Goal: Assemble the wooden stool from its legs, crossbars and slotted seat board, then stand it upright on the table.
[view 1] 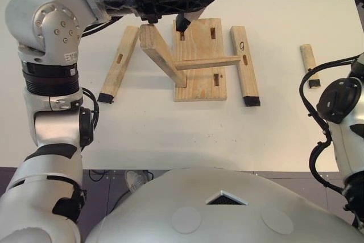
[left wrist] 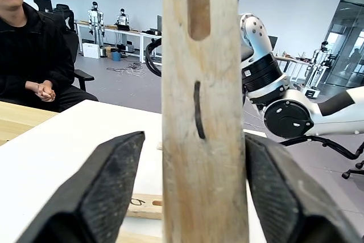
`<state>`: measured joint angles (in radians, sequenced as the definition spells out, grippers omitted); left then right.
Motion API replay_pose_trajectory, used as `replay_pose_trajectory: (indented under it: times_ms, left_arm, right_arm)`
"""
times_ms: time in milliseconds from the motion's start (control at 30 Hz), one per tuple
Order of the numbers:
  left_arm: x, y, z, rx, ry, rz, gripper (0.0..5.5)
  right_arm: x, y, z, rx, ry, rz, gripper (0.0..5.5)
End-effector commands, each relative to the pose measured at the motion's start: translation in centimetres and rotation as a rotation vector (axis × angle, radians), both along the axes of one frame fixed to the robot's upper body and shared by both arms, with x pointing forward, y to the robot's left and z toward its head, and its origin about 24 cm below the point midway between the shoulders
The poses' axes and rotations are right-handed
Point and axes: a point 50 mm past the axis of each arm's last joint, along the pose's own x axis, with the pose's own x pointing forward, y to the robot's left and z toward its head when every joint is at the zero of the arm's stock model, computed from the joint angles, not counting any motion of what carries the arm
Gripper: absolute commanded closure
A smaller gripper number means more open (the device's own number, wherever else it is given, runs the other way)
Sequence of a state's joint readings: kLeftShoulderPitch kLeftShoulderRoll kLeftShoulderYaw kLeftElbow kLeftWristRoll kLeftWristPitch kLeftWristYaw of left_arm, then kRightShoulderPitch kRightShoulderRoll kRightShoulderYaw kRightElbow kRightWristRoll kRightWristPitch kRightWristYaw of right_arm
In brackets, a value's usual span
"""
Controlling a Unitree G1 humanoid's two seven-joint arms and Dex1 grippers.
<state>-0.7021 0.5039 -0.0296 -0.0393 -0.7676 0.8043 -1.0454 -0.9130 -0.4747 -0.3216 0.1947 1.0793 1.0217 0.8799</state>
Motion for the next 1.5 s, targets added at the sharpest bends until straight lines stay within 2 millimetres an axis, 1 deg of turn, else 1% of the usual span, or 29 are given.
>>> replay_pose_trajectory:
  times_ms: [33, 100, 200, 267, 400, 533, 633, 700, 800, 1033, 1167, 1500]
  left_arm:
    - [0.6, 0.9, 1.4, -0.115, 0.008, 0.066, 2.18]
    - [0.7, 1.3, 2.3, -0.208, 0.016, 0.079, 2.18]
    - [1.7, 2.6, 2.9, -0.29, 0.01, 0.201, 2.18]
    - [2.0, 3.2, 2.9, -0.317, 0.008, 0.256, 2.18]
    - [1.3, 4.0, 2.2, -0.327, 0.019, 0.308, 2.18]
    - [1.0, 4.2, 1.7, -0.33, 0.035, 0.337, 2.18]
    - [1.1, 4.0, 1.5, -0.33, 0.042, 0.341, 2.18]
    - [1.2, 4.0, 1.4, -0.328, 0.045, 0.343, 2.18]
    - [1.1, 3.8, 1.2, -0.325, 0.05, 0.344, 2.18]
    - [1.2, 3.7, 0.9, -0.331, 0.054, 0.352, 2.18]
    - [1.1, 3.7, 0.8, -0.332, 0.057, 0.36, 2.18]
    - [1.1, 3.5, 0.3, -0.324, 0.074, 0.366, 2.18]
  right_arm:
    - [0.5, -0.1, -1.4, -0.064, -0.02, -0.101, 3.44]
    - [0.8, -0.5, -2.1, -0.096, -0.023, -0.149, 3.44]
    - [0.8, -1.5, -3.7, -0.18, -0.039, -0.216, 3.44]
    - [0.5, -2.0, -4.7, -0.22, -0.044, -0.24, 3.44]
    - [-0.7, -3.0, -7.8, -0.317, -0.037, -0.252, 3.44]
    - [-2.1, -3.6, -9.5, -0.305, 0.018, -0.191, 3.44]
    - [-2.4, -3.9, -10.8, -0.334, 0.053, -0.184, 3.44]
    - [-2.6, -4.0, -10.8, -0.337, 0.058, -0.172, 3.44]
    - [-2.6, -4.3, -10.2, -0.349, 0.045, -0.143, 3.44]
    - [-2.5, -4.2, -9.9, -0.402, 0.032, -0.091, 3.46]
    - [-2.4, -4.2, -10.0, -0.458, 0.01, -0.071, 3.46]
    - [-1.8, -4.2, -8.8, -0.571, -0.044, 0.023, 3.46]
